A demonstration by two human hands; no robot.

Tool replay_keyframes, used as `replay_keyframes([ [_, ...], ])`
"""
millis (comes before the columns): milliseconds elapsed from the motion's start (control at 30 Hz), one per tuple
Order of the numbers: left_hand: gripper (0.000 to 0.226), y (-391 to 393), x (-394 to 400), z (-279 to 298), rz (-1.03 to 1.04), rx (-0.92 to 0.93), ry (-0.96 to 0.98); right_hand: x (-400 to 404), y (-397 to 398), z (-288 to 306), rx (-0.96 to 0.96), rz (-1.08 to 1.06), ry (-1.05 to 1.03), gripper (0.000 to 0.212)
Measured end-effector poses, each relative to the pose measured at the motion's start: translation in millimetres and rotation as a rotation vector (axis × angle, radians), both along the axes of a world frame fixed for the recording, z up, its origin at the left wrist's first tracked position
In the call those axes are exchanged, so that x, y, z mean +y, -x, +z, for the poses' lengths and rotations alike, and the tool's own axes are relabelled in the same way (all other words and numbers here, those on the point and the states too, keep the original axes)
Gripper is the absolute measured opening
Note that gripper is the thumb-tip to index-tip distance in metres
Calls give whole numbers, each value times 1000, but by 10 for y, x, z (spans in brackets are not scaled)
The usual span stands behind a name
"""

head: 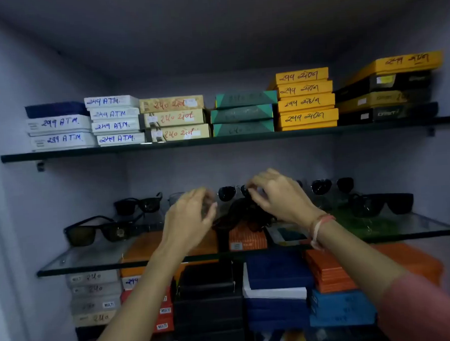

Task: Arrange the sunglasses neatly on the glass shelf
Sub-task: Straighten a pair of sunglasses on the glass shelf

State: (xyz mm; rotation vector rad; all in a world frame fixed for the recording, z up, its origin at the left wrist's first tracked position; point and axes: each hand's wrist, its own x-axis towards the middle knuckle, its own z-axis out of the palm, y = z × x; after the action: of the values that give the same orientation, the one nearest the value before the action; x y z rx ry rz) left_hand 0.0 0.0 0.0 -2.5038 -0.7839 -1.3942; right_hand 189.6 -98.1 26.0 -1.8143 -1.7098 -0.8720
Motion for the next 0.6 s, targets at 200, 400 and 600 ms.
replay_keyframes([
  [200,43,-406,87,-143,161,257,265,293,-221,-26,162,-105,352,33],
  [400,31,-534,262,-21,244,268,257,558,-362,9,221,-65,407,36],
  [600,30,-265,576,189,79,163,414,787,-311,174,318,84,357,31],
])
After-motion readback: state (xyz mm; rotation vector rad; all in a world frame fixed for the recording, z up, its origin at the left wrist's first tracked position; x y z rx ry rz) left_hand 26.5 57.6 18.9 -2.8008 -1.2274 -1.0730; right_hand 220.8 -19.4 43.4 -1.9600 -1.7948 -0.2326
